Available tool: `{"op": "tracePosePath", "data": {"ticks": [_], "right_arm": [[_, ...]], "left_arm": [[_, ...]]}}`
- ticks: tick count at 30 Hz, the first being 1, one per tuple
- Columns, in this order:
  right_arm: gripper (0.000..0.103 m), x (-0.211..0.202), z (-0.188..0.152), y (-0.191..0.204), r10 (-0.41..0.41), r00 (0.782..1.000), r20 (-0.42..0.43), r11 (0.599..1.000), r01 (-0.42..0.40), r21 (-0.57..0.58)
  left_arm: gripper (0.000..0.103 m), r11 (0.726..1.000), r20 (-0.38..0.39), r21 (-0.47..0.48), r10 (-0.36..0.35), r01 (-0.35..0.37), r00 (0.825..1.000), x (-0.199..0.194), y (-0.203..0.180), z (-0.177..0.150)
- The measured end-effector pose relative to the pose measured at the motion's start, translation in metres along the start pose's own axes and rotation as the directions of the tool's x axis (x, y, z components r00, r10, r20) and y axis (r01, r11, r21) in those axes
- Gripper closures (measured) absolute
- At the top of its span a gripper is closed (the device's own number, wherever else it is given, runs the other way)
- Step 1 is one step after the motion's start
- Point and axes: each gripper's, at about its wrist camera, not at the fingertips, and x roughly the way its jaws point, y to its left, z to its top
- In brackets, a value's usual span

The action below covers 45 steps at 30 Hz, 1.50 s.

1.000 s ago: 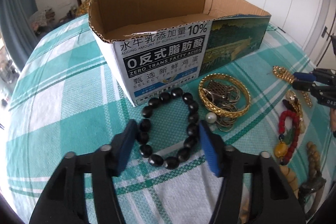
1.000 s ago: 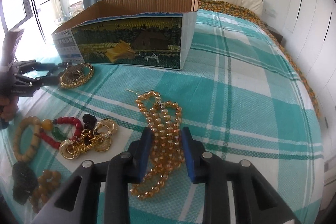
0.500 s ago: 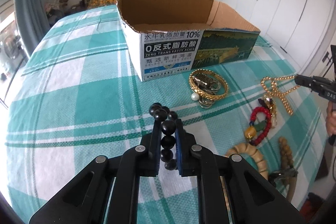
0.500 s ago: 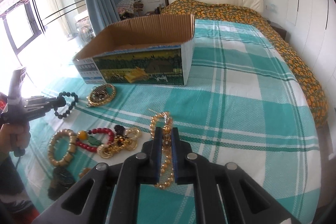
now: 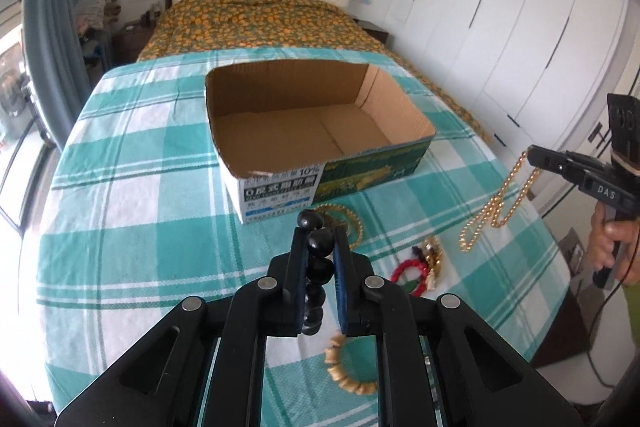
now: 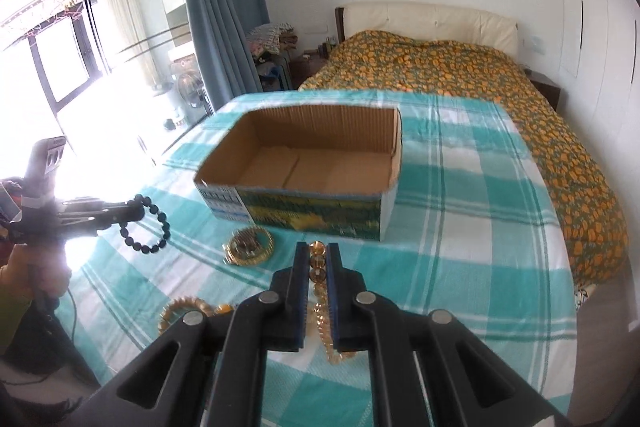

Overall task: Organize jewelry
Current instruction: 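Carry both into the cardboard box and open both tools to release them, then withdraw both open tools from the box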

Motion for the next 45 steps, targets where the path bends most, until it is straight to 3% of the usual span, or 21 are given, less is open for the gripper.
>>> {"op": "tracePosePath", "data": {"ticks": [8, 14, 19, 27, 28, 30, 31, 32, 34, 39, 45], "right_arm": [[0.095, -0.014, 0.099, 0.02, 0.026, 0.993, 0.117, 0.999, -0.022, -0.041], [0.095, 0.025, 0.157, 0.021, -0.016, 0.992, 0.123, 0.998, 0.024, -0.063], [0.095, 0.076, 0.157, 0.015, -0.04, 0.997, 0.068, 0.997, 0.045, -0.067], [0.094, 0.143, 0.122, 0.009, -0.032, 0.999, -0.017, 0.999, 0.031, -0.044], [0.093, 0.148, 0.118, 0.009, -0.029, 0.999, -0.021, 0.999, 0.028, -0.041], [0.078, 0.156, 0.108, 0.009, -0.033, 0.999, -0.03, 0.999, 0.032, -0.032], [0.048, 0.158, 0.105, 0.009, -0.039, 0.999, -0.032, 0.999, 0.038, -0.03], [0.031, 0.157, 0.1, 0.009, -0.046, 0.999, -0.022, 0.999, 0.046, -0.026], [0.03, 0.149, 0.092, 0.01, -0.059, 0.998, 0.028, 0.998, 0.06, -0.027], [0.03, 0.124, 0.064, 0.008, -0.077, 0.994, 0.082, 0.997, 0.078, -0.014], [0.03, 0.096, -0.003, -0.022, -0.143, 0.988, 0.052, 0.989, 0.14, 0.044]], "left_arm": [[0.093, 1.0, 0.049, 0.005, 0.015, -0.015, 0.999, -0.005, -0.007, 0.078], [0.093, 0.998, 0.066, 0.013, 0.061, -0.062, 0.996, 0.03, 0.0, 0.117], [0.093, 0.998, 0.02, -0.015, 0.066, -0.066, 0.998, 0.077, 0.014, 0.126], [0.091, 0.994, -0.056, -0.029, 0.107, -0.109, 0.993, 0.136, 0.025, 0.106], [0.089, 0.992, -0.06, -0.037, 0.117, -0.12, 0.991, 0.139, 0.027, 0.105], [0.061, 0.987, -0.066, -0.061, 0.142, -0.146, 0.988, 0.142, 0.033, 0.1], [0.028, 0.983, -0.064, -0.075, 0.164, -0.169, 0.984, 0.141, 0.036, 0.097], [0.013, 0.977, -0.046, -0.089, 0.192, -0.196, 0.98, 0.136, 0.038, 0.093], [0.011, 0.972, -0.006, -0.099, 0.216, -0.215, 0.976, 0.123, 0.041, 0.084], [0.009, 0.969, 0.009, -0.111, 0.225, -0.222, 0.974, 0.085, 0.05, 0.05], [0.005, 0.941, -0.011, -0.061, 0.332, -0.332, 0.943, 0.048, 0.058, -0.019]]}}
